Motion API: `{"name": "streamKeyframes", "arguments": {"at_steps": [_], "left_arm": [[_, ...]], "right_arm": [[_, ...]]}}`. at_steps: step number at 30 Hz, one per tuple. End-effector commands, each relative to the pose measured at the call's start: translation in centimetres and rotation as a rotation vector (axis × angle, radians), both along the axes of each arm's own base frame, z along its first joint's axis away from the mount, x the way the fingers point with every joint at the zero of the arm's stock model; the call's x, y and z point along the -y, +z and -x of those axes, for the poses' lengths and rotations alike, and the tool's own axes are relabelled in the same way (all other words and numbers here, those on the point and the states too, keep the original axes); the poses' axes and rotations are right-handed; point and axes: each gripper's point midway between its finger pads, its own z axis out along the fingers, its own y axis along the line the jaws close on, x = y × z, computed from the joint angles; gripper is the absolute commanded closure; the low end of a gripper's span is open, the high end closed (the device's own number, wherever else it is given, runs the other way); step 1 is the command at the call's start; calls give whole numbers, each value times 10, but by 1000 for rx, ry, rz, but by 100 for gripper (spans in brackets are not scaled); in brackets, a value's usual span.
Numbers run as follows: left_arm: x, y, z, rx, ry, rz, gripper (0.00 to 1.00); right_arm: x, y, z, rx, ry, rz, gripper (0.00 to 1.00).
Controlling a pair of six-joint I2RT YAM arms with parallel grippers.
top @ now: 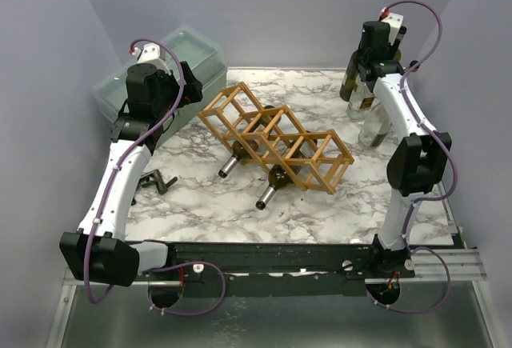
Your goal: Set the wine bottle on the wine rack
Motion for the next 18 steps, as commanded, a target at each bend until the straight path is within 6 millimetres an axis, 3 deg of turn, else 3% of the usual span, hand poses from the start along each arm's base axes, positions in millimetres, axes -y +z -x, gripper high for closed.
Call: {"name": "streamKeyframes", "arguments": {"at_steps": [1, 10, 14, 18], "left_arm": [[7, 1, 0, -2, -26, 15, 1], [7, -1, -1, -5, -26, 15, 2], [6, -1, -2, -6, -24, 14, 2], [7, -1, -1, -5, -25, 14, 1]], "right_arm": [[6, -19, -10, -17, -30, 14, 42], [9, -34, -16, -42, -33, 53, 44], [9, -40, -19, -56, -16, 76, 55], [8, -42, -19, -53, -9, 84, 59]]}}
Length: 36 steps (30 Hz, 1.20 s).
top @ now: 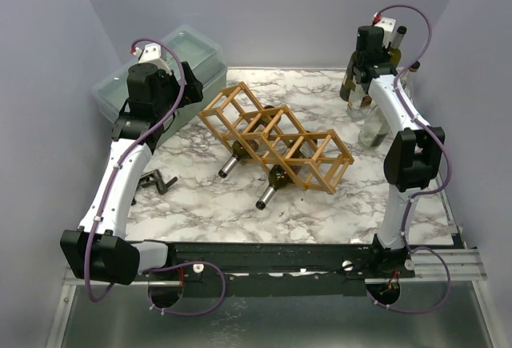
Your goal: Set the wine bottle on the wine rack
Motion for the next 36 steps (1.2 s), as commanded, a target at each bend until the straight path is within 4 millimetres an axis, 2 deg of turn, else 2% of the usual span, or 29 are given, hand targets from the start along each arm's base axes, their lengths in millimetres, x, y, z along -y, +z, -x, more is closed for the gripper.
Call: {"name": "streamKeyframes", "arguments": {"at_steps": [1, 3, 5, 10, 18, 22, 26, 30, 33, 36], "left_arm": [[6, 3, 0, 6, -24, 14, 1], [6, 3, 0, 6, -24, 15, 1], [6, 4, 1, 6, -24, 16, 1], [6, 4, 1, 8, -25, 18, 1], [7, 5, 1, 9, -29, 22, 2], [7, 5, 1, 8, -28, 22, 2], [6, 4, 1, 8, -25, 20, 2], [7, 4, 1, 7, -29, 23, 1], [7, 3, 0, 3, -26, 21, 2], [7, 0, -1, -5, -27, 21, 1]], "right_arm": [[4, -16, -5, -13, -3, 28, 61], [2, -16, -4, -13, 14, 28, 67], [-2, -17, -3, -13, 30, 36, 67], [-3, -22, 1, -18, 33, 37, 49], [-3, -25, 3, -24, 41, 41, 50], [-5, -24, 1, -23, 56, 45, 59], [-12, -18, 2, -20, 95, 61, 78], [-27, 0, 7, 31, 148, 66, 98], [-40, 22, 16, 115, 211, 37, 99], [-41, 50, 25, 215, 226, 25, 99]]}}
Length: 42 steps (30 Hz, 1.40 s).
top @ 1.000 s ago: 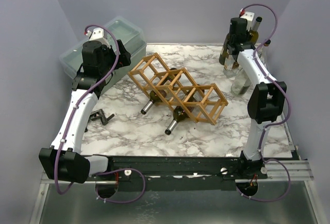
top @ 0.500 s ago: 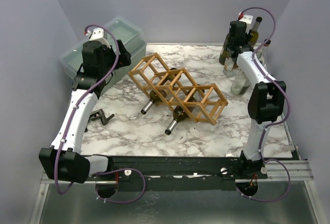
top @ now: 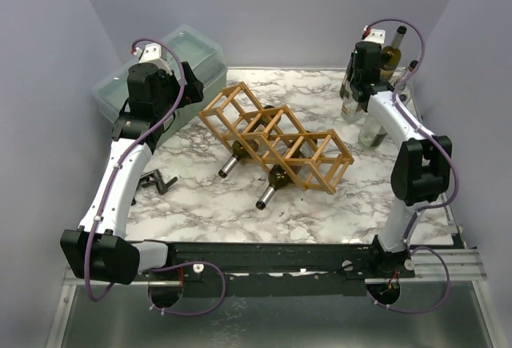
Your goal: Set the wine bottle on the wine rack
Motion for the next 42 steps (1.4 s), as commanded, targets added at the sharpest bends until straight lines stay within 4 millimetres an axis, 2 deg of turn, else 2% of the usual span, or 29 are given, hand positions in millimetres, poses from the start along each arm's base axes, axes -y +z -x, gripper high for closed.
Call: {"name": "streamKeyframes", "arguments": {"at_steps": [1, 5, 10, 14, 21, 27, 35, 38, 42], "left_arm": [[7, 0, -1, -4, -24, 20, 1], [4, -3, -2, -9, -14, 13, 1], [7, -5, -3, -13, -22, 13, 2], [7, -4, -3, -10, -18, 8, 2], [7, -1, -1, -1, -16, 1, 1], [8, 0, 1, 4, -18, -1, 2], [13, 2, 3, 5, -37, 13, 1], [11, 1, 2, 4, -24, 2, 1], [11, 3, 3, 10, -28, -4, 2]], "right_arm": [[-15, 69, 10, 209, 80, -45, 99], [-24, 101, 24, 320, 146, -71, 100], [-27, 153, 50, 497, 227, -14, 100], [-38, 194, 71, 600, 310, -26, 99], [-76, 257, 118, 741, 548, -139, 99], [-112, 304, 179, 830, 804, -206, 99], [-152, 340, 257, 958, 1099, -330, 99], [-166, 350, 279, 966, 1214, -413, 99], [-203, 352, 305, 925, 1383, -461, 99]]}}
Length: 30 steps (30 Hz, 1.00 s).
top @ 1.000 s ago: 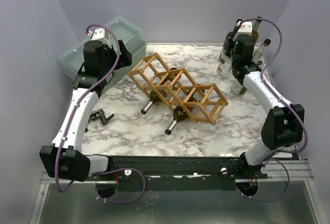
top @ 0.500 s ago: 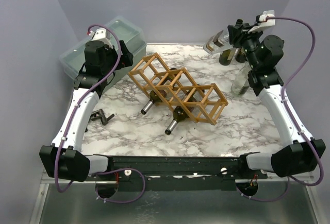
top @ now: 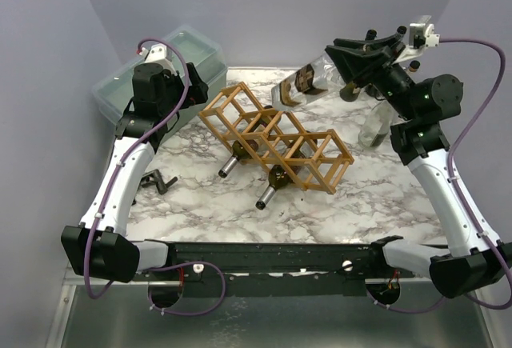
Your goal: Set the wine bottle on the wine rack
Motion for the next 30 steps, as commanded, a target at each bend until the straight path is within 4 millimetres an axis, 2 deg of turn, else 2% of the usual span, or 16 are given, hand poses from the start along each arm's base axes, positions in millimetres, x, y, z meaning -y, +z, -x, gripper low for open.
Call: {"name": "streamKeyframes", "arguments": {"at_steps": [1, 6, 9, 13, 16, 18, 21, 24, 30], "left_arm": [[-1, 9, 4, 29, 5, -14, 2], [-2, 7, 3, 26, 9, -21, 1], [-4, 5, 2, 23, 19, -29, 2], [-3, 7, 3, 27, 11, -26, 1], [-7, 7, 3, 30, 26, -42, 1], [-10, 9, 4, 35, 37, -51, 1], [-21, 14, 5, 52, 82, -77, 1], [-35, 16, 6, 56, 137, -97, 1], [-77, 12, 6, 29, 347, -140, 1]], "right_arm": [[-38, 53, 72, 188, 256, -32, 99], [-92, 36, 84, 121, 372, 13, 99], [-122, 23, 75, 31, 369, 57, 99], [-149, 10, 71, -24, 388, 93, 99], [-175, -11, 69, -73, 420, 167, 99], [-195, -26, 75, -56, 403, 249, 99], [-220, -45, 95, 5, 398, 358, 99], [-238, -62, 113, 69, 390, 444, 99], [-263, -92, 132, 218, 281, 569, 99]]}}
